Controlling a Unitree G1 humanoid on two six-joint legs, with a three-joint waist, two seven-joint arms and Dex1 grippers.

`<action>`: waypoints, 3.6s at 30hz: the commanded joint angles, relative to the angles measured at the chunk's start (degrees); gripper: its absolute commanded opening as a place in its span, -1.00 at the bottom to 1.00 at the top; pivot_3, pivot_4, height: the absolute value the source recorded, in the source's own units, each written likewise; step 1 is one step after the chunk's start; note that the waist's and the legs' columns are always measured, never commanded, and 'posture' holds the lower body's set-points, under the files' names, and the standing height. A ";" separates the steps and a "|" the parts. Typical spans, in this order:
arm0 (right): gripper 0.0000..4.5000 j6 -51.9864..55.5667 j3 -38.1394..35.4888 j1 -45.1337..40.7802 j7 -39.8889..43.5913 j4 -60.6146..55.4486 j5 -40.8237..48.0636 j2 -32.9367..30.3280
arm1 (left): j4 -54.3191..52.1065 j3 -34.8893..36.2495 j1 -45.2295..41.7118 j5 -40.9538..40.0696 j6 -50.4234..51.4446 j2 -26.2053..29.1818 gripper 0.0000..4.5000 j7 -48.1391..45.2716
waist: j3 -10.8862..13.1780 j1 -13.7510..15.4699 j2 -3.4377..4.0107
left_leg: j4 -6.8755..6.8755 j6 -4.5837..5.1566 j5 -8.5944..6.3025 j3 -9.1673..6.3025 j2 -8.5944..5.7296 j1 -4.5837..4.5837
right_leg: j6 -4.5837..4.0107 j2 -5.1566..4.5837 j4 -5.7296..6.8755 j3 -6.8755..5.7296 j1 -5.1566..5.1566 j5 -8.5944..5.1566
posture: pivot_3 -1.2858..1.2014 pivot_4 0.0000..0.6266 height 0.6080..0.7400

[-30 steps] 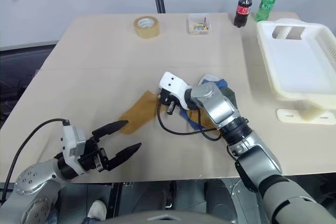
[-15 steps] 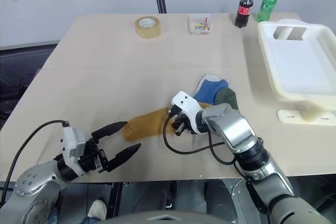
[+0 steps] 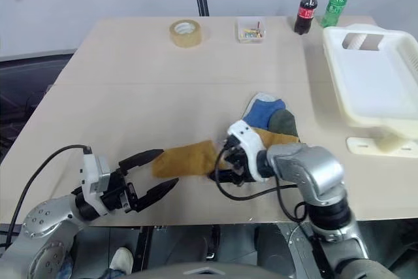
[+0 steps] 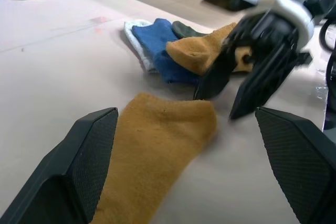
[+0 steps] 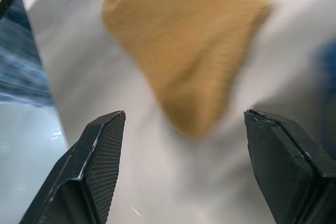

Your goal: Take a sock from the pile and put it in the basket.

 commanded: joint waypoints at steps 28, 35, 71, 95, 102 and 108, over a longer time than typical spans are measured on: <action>-0.97 -42.82 11.81 0.83 2.67 7.67 -16.07 -18.02 | 1.46 -1.17 -3.04 -0.75 -0.60 -0.05 1.00 -1.10 | 0.16 0.20 -0.23 | 0.09 0.00 0.01 0.01 0.06 0.03 | 0.02 0.06 0.08 0.01 0.12 0.00 | 0.03 -0.52 0.97; -0.97 -41.87 10.69 -4.46 3.15 8.10 -14.53 -14.75 | 1.57 -1.06 -3.01 -0.65 -0.74 -0.15 1.00 -0.98 | 0.16 0.42 -0.23 | 0.10 0.00 0.01 0.01 0.06 0.03 | 0.02 0.07 0.09 0.01 0.11 0.00 | 0.03 -0.52 0.97; 0.36 -99.52 18.30 -48.52 7.91 94.78 -32.40 32.85 | 2.66 15.21 6.40 -1.61 -6.10 -4.50 1.00 4.85 | 0.25 -0.92 -0.22 | -0.34 -0.50 0.29 -0.05 0.13 0.13 | -0.17 0.45 0.26 0.07 -0.26 0.02 | 0.03 -0.52 0.97; 0.36 -37.50 6.30 -23.83 8.70 52.73 -20.39 14.50 | 22.30 6.01 -19.68 2.37 4.25 3.12 1.00 5.06 | 0.21 -1.90 -0.24 | -0.26 -0.43 0.28 -0.09 0.09 0.13 | -0.17 0.44 0.41 0.13 -0.23 0.03 | 0.03 -0.52 0.97; 0.36 -34.56 7.13 -24.39 6.81 52.81 -17.69 16.86 | 24.01 6.67 -19.10 3.72 3.07 3.32 1.00 4.02 | 0.22 -1.54 -0.24 | -0.27 -0.44 0.28 -0.11 0.08 0.10 | -0.17 0.36 0.37 0.12 -0.25 0.03 | 0.03 -0.52 0.97; -0.18 -34.82 7.40 -25.91 5.13 55.51 -17.09 18.85 | 25.93 5.86 -20.85 4.79 1.89 3.29 1.00 3.74 | 0.22 -1.56 -0.23 | -0.28 -0.44 0.28 -0.12 0.09 0.10 | -0.17 0.24 0.38 0.11 -0.30 0.03 | 0.03 -0.52 0.97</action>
